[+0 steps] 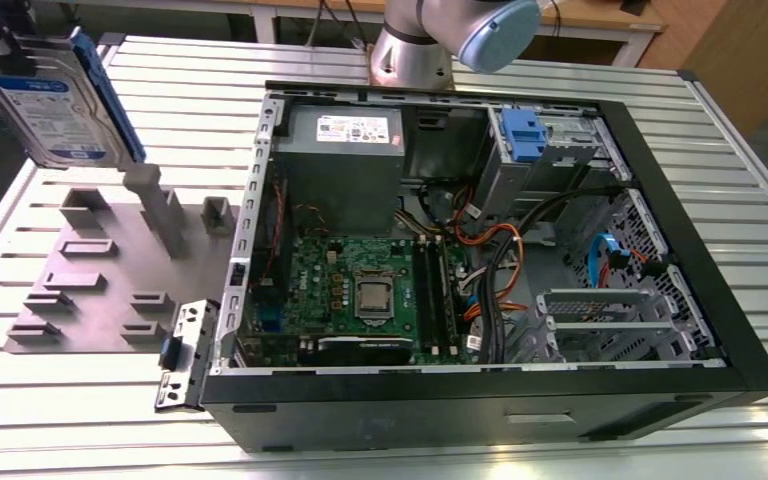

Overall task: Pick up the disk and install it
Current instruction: 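Pick up the disk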

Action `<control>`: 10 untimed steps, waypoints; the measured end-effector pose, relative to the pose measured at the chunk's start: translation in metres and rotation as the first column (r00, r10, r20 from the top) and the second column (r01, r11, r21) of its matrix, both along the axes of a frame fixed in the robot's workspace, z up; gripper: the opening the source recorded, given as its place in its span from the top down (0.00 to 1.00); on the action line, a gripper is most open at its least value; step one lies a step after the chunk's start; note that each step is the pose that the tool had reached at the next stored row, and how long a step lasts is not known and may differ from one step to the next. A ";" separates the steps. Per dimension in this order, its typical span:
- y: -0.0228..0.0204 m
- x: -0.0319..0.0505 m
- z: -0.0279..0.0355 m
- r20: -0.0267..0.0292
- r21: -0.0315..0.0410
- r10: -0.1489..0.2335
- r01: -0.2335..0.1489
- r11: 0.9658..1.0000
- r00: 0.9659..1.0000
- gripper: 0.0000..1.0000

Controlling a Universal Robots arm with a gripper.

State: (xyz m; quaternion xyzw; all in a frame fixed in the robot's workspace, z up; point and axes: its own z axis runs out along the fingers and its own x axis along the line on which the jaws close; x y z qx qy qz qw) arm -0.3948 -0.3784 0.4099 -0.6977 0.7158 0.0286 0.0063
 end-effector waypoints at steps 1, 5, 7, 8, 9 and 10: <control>0.0000 0.0000 0.0031 0.000 0.000 0.000 0.000 1.000 1.000 0.65; 0.0000 0.0001 0.0161 0.000 0.000 0.000 0.000 1.000 1.000 0.65; 0.0000 0.0002 0.0223 0.000 0.000 0.000 0.000 1.000 1.000 0.65; 0.0000 0.0002 0.0251 0.000 0.000 0.000 0.000 1.000 1.000 0.65; 0.0000 0.0001 0.0272 0.000 0.000 0.000 0.000 1.000 1.000 0.65; 0.0000 0.0001 0.0287 0.000 0.000 0.000 0.000 1.000 1.000 0.65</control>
